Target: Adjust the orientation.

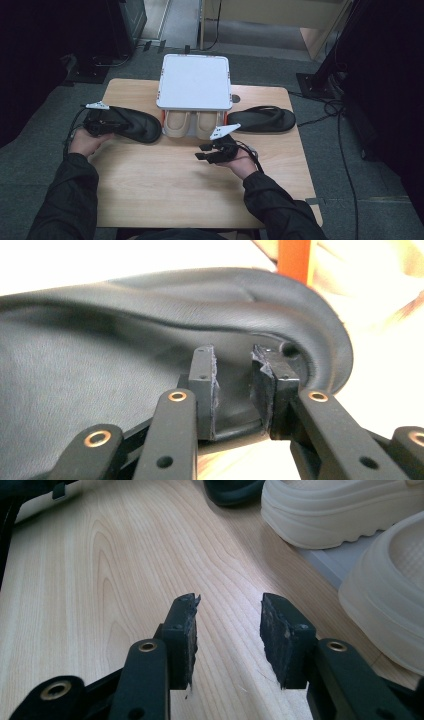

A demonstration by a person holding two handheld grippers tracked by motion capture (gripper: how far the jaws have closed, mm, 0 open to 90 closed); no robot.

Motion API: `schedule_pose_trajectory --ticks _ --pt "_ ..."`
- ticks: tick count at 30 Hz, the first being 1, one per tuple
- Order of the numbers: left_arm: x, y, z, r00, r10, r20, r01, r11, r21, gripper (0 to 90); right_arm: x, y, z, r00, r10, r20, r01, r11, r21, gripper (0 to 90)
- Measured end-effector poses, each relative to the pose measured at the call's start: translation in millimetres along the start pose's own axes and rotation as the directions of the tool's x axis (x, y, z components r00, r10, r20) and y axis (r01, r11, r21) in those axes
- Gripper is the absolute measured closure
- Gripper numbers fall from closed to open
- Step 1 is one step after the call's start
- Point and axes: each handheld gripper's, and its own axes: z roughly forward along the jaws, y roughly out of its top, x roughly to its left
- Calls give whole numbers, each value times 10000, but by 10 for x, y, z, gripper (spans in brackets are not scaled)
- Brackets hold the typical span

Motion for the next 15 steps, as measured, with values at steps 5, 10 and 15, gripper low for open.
schedule_pose_trajectory --ticks 5,10,15 --pt "-33 22 -138 9996 293 -54 -296 9985 -465 620 -12 -2 -14 10000 -2 13 2 10000 -38 588" --pt "-51 3 -246 9971 726 219 -712 9956 -604 490 -10 -3 -19 10000 -15 15 15 10000 -38 588" --pt "-23 -44 -203 9955 837 445 -817 9956 -452 384 -5 -3 -12 10000 -53 -4 53 10000 -25 588"
